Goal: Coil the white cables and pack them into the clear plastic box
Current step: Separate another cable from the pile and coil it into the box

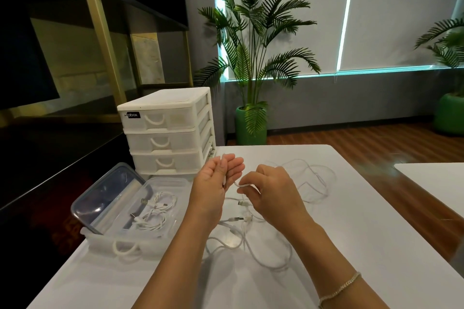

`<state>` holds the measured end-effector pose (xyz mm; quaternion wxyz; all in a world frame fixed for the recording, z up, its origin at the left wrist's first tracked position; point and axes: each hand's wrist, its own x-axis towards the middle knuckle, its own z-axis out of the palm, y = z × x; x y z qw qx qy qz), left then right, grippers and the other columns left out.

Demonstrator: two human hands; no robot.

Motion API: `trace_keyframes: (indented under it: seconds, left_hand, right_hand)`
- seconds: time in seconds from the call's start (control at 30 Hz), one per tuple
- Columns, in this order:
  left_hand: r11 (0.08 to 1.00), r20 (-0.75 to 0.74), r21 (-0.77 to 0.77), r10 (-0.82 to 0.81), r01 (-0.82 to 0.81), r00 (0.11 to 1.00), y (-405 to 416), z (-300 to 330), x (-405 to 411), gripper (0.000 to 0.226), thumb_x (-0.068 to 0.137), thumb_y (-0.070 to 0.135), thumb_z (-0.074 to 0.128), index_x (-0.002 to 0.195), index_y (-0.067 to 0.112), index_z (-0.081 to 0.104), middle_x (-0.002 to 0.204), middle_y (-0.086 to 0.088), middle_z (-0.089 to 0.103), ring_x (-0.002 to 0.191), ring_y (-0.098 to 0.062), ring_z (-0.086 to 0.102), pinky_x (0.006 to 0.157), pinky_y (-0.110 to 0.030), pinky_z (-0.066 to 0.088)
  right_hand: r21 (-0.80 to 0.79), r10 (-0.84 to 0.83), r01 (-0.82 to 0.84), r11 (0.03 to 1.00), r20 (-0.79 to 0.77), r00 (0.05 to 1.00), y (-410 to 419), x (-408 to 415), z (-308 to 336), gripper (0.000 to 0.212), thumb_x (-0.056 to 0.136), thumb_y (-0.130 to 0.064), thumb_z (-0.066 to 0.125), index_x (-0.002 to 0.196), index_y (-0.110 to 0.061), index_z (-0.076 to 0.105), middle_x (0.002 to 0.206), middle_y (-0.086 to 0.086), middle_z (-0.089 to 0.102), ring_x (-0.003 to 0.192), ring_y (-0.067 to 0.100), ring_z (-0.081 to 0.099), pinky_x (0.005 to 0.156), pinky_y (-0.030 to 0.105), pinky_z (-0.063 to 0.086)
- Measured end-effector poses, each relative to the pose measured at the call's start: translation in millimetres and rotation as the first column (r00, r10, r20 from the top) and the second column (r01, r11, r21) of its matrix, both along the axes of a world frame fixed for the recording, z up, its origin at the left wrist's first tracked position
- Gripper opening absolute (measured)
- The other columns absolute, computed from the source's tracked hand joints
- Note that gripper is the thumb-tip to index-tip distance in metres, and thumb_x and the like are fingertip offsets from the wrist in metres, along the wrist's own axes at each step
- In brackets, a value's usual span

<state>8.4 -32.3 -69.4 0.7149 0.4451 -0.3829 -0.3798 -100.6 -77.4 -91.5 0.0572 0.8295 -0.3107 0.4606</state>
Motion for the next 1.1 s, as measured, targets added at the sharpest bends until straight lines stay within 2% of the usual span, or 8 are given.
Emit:
trace_keyframes:
  seconds: [0.1, 0.27, 0.37, 0.47, 0.57, 0.77, 0.97, 1.1]
  left_hand:
    - [0.998, 0.236, -0.04, 0.051, -0.043, 0.97, 3, -3, -3, 0.022, 0.099, 0.017, 0.038, 0.098, 0.021, 0.059, 0.093, 0.004, 0.069, 0.083, -0.004, 0.067, 0.076, -0.013, 0.053]
    - [0.986, 0.605, -0.075, 0.166, -0.152, 0.778, 4, -6, -8, 0.025, 0.097, 0.024, 0.04, 0.113, 0.022, 0.06, 0.098, 0.017, 0.06, 0.089, 0.001, 0.058, 0.076, -0.003, 0.045]
    - [0.989, 0.609, -0.083, 0.149, -0.124, 0.779, 6, -5, -10, 0.024, 0.097, 0.023, 0.04, 0.11, 0.022, 0.06, 0.096, 0.014, 0.061, 0.089, -0.002, 0.058, 0.076, -0.003, 0.045]
    - [0.994, 0.575, -0.086, 0.103, -0.066, 0.812, 8, -5, -12, 0.02, 0.098, 0.021, 0.038, 0.094, 0.027, 0.057, 0.082, 0.014, 0.06, 0.075, 0.004, 0.059, 0.068, -0.004, 0.046]
    - [0.996, 0.571, -0.086, 0.067, -0.021, 0.818, 6, -10, -14, 0.024, 0.099, 0.017, 0.036, 0.088, 0.02, 0.057, 0.07, 0.007, 0.055, 0.065, -0.003, 0.054, 0.062, -0.01, 0.045]
    - [0.996, 0.581, -0.085, 0.056, -0.007, 0.812, 6, -12, -14, 0.031, 0.1, 0.012, 0.033, 0.078, 0.021, 0.053, 0.062, 0.008, 0.046, 0.057, -0.001, 0.045, 0.056, -0.013, 0.038]
    - [1.0, 0.643, -0.02, 0.004, 0.012, 0.766, 7, -13, -10, 0.033, 0.1, 0.017, 0.033, 0.074, 0.023, 0.054, 0.056, 0.015, 0.046, 0.056, -0.001, 0.045, 0.055, -0.011, 0.037]
    - [1.0, 0.636, -0.008, 0.009, -0.005, 0.772, 6, -13, -8, 0.039, 0.1, 0.017, 0.034, 0.066, 0.021, 0.053, 0.049, 0.016, 0.045, 0.052, -0.002, 0.041, 0.052, -0.009, 0.033]
  right_hand:
    - [-0.031, 0.033, -0.032, 0.999, 0.018, 0.999, 3, -3, 5, 0.016, 0.059, -0.019, 0.083, 0.067, -0.017, 0.069, 0.052, -0.002, 0.056, 0.047, 0.009, 0.036, 0.05, 0.01, 0.023]
    - [-0.023, 0.052, -0.051, 0.998, 0.035, 0.998, 6, -6, 11, 0.008, 0.069, -0.026, 0.064, 0.07, -0.018, 0.068, 0.055, -0.002, 0.058, 0.046, 0.014, 0.047, 0.04, 0.025, 0.046]
    - [0.007, 0.072, -0.073, 0.997, 0.071, 0.995, 7, -10, 14, 0.009, 0.072, -0.024, 0.064, 0.072, -0.016, 0.069, 0.057, 0.001, 0.057, 0.047, 0.013, 0.049, 0.039, 0.024, 0.046]
    - [0.018, 0.08, -0.083, 0.996, 0.122, 0.989, 8, -14, 18, 0.012, 0.074, -0.021, 0.062, 0.078, -0.013, 0.07, 0.062, 0.003, 0.057, 0.052, 0.008, 0.047, 0.044, 0.011, 0.04]
    - [-0.006, 0.053, -0.052, 0.999, 0.131, 0.99, 7, -16, 19, 0.016, 0.075, -0.018, 0.06, 0.082, -0.01, 0.072, 0.067, 0.004, 0.058, 0.059, 0.006, 0.046, 0.051, 0.004, 0.036]
    - [0.018, 0.067, -0.071, 0.997, 0.148, 0.987, 6, -14, 14, 0.015, 0.08, -0.022, 0.057, 0.086, -0.012, 0.067, 0.076, 0.006, 0.061, 0.058, 0.017, 0.059, 0.048, 0.019, 0.051]
    - [-0.006, -0.015, 0.016, 1.0, 0.118, 0.993, 1, -20, 17, 0.013, 0.072, -0.028, 0.069, 0.079, -0.017, 0.068, 0.074, 0.003, 0.062, 0.051, 0.014, 0.055, 0.043, 0.013, 0.042]
    - [0.005, -0.04, 0.04, 0.999, 0.041, 0.998, 2, -19, 14, 0.018, 0.07, -0.019, 0.079, 0.085, -0.019, 0.068, 0.076, 0.003, 0.059, 0.053, 0.016, 0.054, 0.038, 0.027, 0.051]
